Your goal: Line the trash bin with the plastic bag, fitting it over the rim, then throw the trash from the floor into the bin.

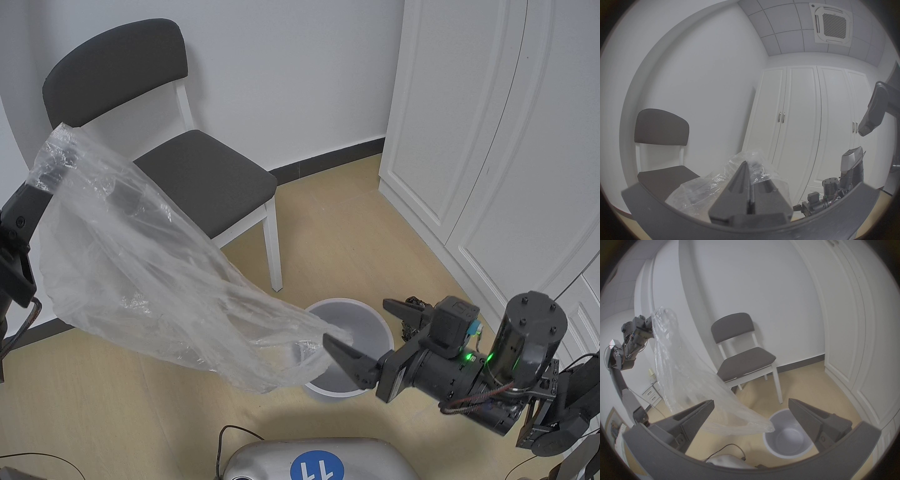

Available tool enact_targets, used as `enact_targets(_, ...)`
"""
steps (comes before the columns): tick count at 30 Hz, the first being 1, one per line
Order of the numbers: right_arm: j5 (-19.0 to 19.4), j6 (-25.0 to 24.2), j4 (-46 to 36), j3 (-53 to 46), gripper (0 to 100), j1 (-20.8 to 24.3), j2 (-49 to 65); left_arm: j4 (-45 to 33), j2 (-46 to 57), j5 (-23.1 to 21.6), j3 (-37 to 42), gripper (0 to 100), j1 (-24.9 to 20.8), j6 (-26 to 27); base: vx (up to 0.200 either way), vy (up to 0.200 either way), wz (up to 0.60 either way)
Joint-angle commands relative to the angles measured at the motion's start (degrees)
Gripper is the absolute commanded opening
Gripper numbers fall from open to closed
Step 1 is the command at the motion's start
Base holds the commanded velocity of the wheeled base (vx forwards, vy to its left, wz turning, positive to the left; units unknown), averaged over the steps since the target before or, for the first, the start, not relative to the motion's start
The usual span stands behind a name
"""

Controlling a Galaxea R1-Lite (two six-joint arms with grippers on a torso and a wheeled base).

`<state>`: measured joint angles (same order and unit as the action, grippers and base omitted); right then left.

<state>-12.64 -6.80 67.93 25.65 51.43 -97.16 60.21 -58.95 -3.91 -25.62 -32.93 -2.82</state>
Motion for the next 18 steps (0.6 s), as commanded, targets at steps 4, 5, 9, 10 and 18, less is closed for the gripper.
enact_targets(4, -0.28, -0.67, -0.07, -2.89, 100, 7.72, -0.40, 0.00, 0.95, 0.13, -0.04, 0, -0.82, 0.00, 0.000, 0.000, 0.00)
enact_targets(5, -0.28, -0.67, -0.07, -2.89, 100, 7.72, -0.40, 0.00, 0.95, 0.13, -0.04, 0, -0.82, 0.00, 0.000, 0.000, 0.00)
enact_targets(9, -0.89, -0.76, 0.63, -2.27, 100, 7.72, -2.77, -0.09, 1.74, 0.05, -0.04, 0, -0.82, 0.00, 0.000, 0.000, 0.00)
enact_targets(10, -0.89, -0.76, 0.63, -2.27, 100, 7.72, -2.77, -0.09, 1.74, 0.05, -0.04, 0, -0.82, 0.00, 0.000, 0.000, 0.00)
enact_targets(18, -0.81, -2.87, 0.63, 0.28, 100, 3.15, -4.00, 0.00, 2.44, -0.57, 0.49, 0, -1.00, 0.09, 0.000, 0.000, 0.00)
